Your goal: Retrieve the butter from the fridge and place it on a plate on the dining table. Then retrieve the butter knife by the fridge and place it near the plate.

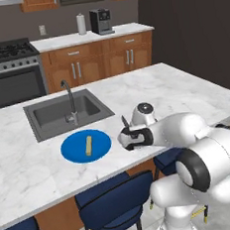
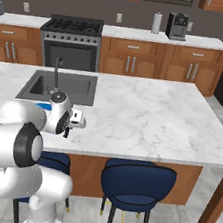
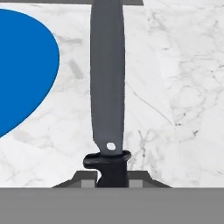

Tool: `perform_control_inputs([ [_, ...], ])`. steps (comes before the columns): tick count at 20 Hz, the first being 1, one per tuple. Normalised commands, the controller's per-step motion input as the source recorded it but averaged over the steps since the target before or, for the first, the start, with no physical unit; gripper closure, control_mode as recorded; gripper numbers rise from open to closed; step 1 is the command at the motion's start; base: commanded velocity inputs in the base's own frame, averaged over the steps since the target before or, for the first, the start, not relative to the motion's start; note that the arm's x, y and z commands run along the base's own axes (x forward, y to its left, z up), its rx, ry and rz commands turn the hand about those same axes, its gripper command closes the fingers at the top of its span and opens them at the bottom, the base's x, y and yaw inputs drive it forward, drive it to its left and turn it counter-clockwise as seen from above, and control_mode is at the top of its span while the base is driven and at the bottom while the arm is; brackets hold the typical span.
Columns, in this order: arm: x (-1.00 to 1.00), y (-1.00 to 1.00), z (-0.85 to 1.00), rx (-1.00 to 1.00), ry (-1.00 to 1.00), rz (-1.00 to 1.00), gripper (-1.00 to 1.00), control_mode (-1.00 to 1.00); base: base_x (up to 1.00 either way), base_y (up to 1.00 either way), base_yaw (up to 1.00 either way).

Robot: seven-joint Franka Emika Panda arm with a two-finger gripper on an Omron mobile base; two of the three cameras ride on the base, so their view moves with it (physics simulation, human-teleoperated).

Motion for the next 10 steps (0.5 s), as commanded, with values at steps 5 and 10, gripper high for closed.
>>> perform_control_inputs([
  [5,0.32,0.00,-0.19,-0.05,0.01,0.00,1.00,-1.00,0.00,0.00,0.00],
  [10,0.49,0.00,-0.09,-0.01,0.11,0.00,1.00,-1.00,0.00,0.00,0.00],
])
